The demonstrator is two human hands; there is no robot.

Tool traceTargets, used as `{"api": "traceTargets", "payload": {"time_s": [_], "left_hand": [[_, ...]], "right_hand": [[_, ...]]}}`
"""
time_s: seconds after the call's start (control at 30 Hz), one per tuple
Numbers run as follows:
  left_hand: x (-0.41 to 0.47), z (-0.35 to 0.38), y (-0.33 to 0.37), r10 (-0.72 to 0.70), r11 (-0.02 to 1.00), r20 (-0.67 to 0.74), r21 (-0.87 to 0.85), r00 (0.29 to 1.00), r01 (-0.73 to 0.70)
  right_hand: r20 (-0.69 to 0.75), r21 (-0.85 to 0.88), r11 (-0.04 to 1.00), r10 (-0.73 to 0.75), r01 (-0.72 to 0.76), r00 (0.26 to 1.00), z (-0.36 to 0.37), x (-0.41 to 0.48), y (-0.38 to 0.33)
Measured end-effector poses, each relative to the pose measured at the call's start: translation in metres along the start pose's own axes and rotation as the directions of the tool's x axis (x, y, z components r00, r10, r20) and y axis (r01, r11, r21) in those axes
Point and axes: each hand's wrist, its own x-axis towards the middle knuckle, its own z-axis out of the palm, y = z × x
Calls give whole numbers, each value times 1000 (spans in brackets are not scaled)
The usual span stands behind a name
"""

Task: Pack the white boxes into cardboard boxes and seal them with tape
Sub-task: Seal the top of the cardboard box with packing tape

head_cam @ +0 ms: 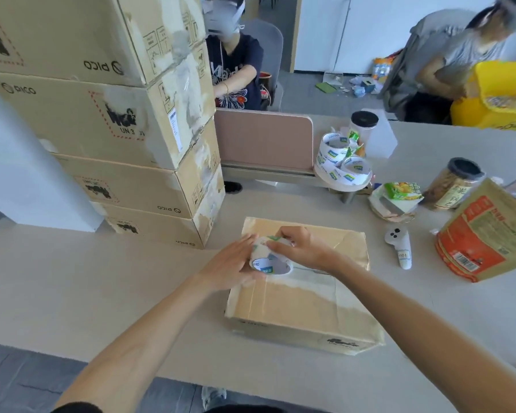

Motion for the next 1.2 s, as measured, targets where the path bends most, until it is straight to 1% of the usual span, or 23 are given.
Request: {"api": "traceTargets", "payload": {"time_s": [0.1, 0.17, 0.3, 0.4, 0.53, 0.73, 0.8, 0.87, 0.97, 1.03, 1.13, 1.2], "left_hand": [[1, 7, -13, 46, 997, -38, -66, 998, -49], [5, 11, -20, 57, 995, -20, -85, 998, -59], [4, 11, -20, 75, 993, -7, -89, 997, -76], [4, 11, -24, 86, 994, -11, -63, 996, -87], [2, 12, -26, 104, 992, -33, -64, 994, -106], [2, 9, -23, 70, 988, -80, -130, 994, -80], [3, 10, -24, 71, 985, -84, -153, 994, -83], [4, 11, -25, 79, 987, -74, -135, 994, -89], [4, 12, -25, 62, 995, -49, -81, 997, -65], [2, 13, -25, 28, 996, -37, -84, 999, -31], [0, 15, -27, 39, 994, -42, -102, 998, -43], [0, 16, -29, 52, 991, -40, -123, 998, -57]], "right_hand": [[-26, 23, 999, -38, 38, 999, 4, -4, 2], [-46, 28, 998, -63, 64, 997, 7, -4, 4], [-80, 24, 995, -97, 99, 992, 7, -5, 5], [-72, 2, 994, -109, 110, 991, 6, 1, 6], [-31, -46, 993, -110, 109, 993, 2, 9, 3], [33, -148, 983, -109, 113, 994, -5, 21, -17], [69, -191, 973, -121, 132, 990, -4, 25, -27], [92, -221, 966, -113, 131, 989, -3, 27, -30], [68, -225, 970, -83, 97, 994, -9, 22, -24], [48, -240, 966, -84, 93, 995, -19, 17, -16], [69, -304, 948, -75, 92, 995, -31, 6, 1], [63, -377, 924, -49, 69, 997, -34, -1, 13]]}}
